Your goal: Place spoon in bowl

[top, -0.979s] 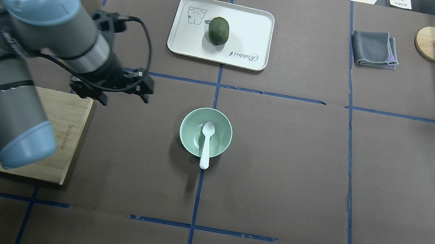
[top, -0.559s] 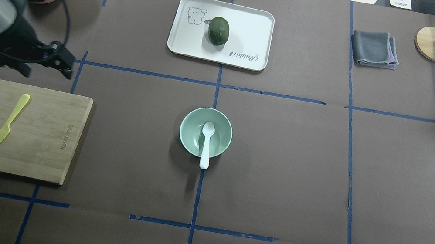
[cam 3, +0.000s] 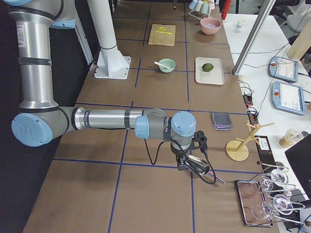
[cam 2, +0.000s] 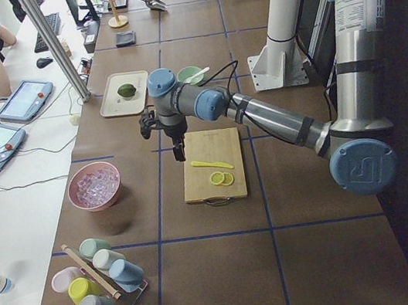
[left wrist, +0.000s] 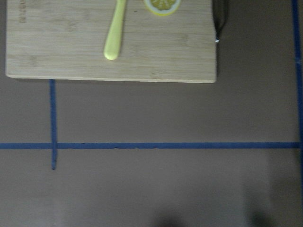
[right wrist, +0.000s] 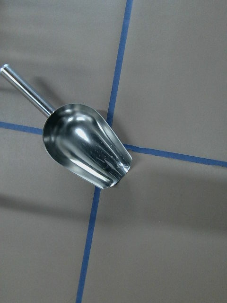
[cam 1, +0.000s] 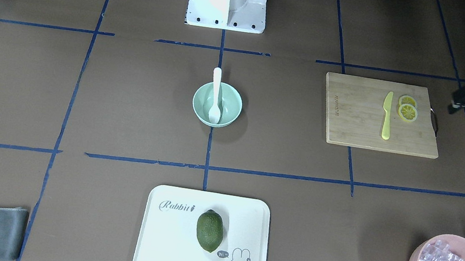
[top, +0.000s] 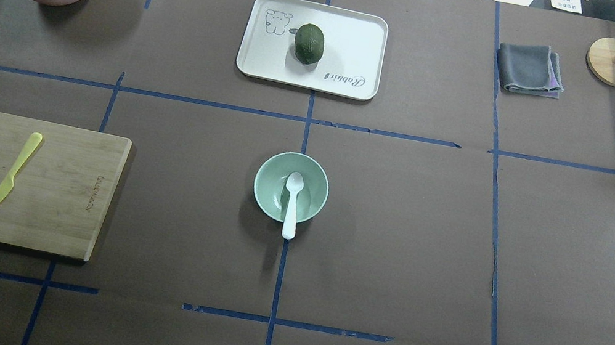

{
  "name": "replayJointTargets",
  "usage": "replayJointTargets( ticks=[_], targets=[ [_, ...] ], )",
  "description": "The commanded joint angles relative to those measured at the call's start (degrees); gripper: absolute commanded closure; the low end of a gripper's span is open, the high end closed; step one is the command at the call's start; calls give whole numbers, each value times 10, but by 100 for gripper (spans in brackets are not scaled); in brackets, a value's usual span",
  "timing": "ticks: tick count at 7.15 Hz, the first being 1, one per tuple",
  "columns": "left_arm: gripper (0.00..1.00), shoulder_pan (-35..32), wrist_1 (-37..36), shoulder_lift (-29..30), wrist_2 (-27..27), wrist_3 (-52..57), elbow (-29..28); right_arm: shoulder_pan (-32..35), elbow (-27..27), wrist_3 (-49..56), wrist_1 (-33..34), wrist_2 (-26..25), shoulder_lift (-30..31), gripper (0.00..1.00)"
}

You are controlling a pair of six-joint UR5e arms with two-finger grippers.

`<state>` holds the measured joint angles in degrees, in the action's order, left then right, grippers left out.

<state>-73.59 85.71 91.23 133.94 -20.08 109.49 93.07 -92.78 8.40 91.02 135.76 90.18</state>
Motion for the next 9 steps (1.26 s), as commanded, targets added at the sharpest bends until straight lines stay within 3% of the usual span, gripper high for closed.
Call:
replayJointTargets(
  ticks=[1,5,9],
  targets=[
    [0,-80,4,-3,11,149,-92,0,2,-37,-8,4,4,0],
    [0,-161,7,-4,11,300,-193,0,7,-37,-9,12,4,0],
    [0,-183,-1,-9,12,293,-191,0,6,-37,-8,13,4,0]
  ],
)
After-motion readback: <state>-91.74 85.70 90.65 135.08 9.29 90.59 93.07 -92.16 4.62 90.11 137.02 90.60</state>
